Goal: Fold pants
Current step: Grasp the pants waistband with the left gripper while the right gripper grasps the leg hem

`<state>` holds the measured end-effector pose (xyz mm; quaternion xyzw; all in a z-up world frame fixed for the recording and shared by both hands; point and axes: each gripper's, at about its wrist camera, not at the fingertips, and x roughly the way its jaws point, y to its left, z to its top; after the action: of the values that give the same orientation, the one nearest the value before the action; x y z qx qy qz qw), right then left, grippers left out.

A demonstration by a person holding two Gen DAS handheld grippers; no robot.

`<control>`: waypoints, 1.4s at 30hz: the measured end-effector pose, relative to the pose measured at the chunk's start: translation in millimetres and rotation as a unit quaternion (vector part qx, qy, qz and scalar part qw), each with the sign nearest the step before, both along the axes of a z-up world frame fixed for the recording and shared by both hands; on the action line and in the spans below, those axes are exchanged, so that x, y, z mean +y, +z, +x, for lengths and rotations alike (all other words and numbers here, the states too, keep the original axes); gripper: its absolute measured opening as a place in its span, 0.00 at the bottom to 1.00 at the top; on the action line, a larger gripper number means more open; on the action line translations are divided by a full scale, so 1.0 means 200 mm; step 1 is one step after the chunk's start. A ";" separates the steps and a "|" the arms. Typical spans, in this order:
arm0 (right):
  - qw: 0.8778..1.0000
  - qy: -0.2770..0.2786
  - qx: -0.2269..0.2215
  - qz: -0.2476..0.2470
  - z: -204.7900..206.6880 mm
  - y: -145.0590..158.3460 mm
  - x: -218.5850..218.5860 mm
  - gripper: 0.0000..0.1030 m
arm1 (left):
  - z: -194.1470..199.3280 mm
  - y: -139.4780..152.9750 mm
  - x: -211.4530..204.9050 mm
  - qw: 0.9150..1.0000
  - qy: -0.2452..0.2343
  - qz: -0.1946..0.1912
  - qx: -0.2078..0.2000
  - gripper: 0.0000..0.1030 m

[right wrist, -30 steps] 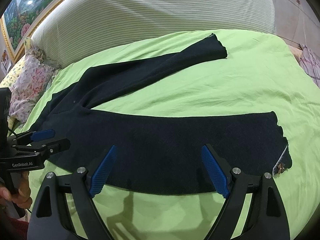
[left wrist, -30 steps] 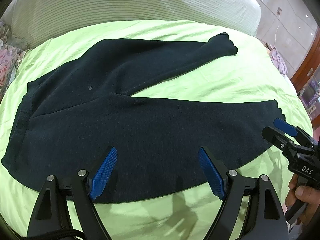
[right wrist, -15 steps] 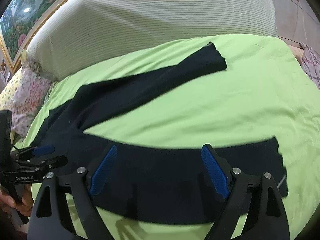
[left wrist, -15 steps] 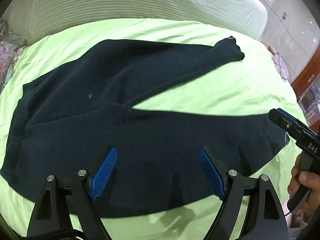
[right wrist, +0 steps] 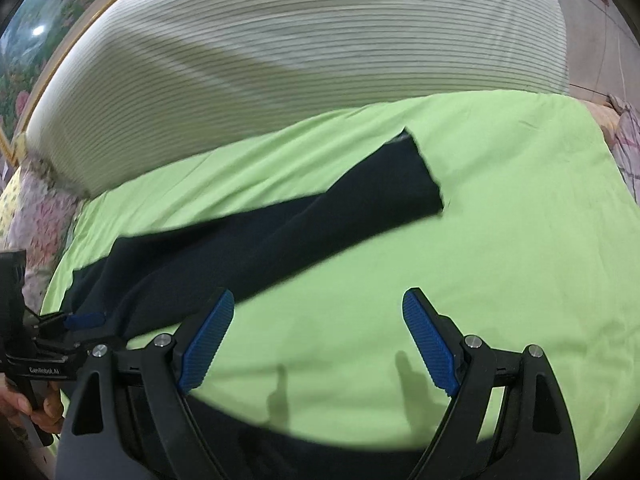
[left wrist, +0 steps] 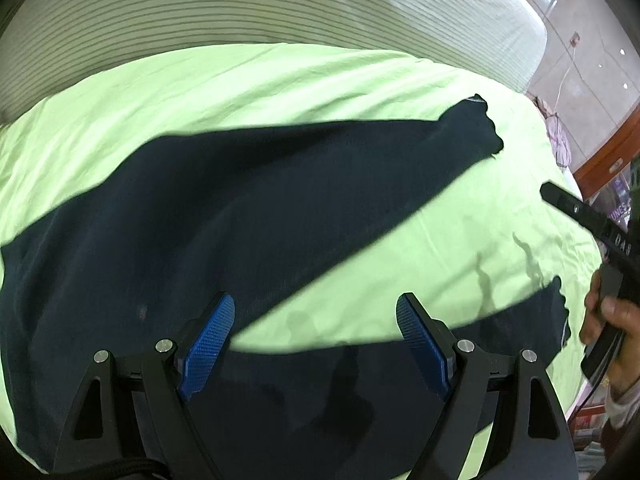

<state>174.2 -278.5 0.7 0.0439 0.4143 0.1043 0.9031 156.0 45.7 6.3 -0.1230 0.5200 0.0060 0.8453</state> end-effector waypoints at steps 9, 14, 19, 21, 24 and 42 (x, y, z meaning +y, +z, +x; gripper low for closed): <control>0.999 -0.031 0.026 0.022 0.47 0.02 -0.19 0.84 | 0.47 -0.04 0.05 0.999 -0.023 0.021 0.013 0.81; 0.998 -0.043 0.047 0.028 0.70 -0.01 -0.25 0.84 | 0.65 -0.07 0.10 0.998 -0.038 0.039 0.021 0.81; 0.997 -0.041 0.048 0.033 0.85 -0.03 -0.26 0.84 | 0.79 -0.14 0.12 0.997 -0.052 0.038 0.042 0.81; 0.998 -0.034 0.053 0.030 0.90 -0.05 -0.25 0.84 | 0.84 -0.16 0.11 0.996 -0.059 0.052 0.042 0.81; 0.997 -0.028 0.063 0.020 0.95 -0.09 -0.24 0.66 | 0.89 -0.21 0.11 0.995 -0.060 0.061 0.052 0.81; 0.997 0.032 0.015 0.069 0.54 0.12 -0.41 0.09 | 0.70 -0.07 0.02 0.989 -0.146 -0.010 0.030 0.05</control>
<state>282.0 -361.1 24.9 0.0942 0.4206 0.1604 0.8880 295.2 48.9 -8.7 -0.0545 0.5574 -0.1189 0.8198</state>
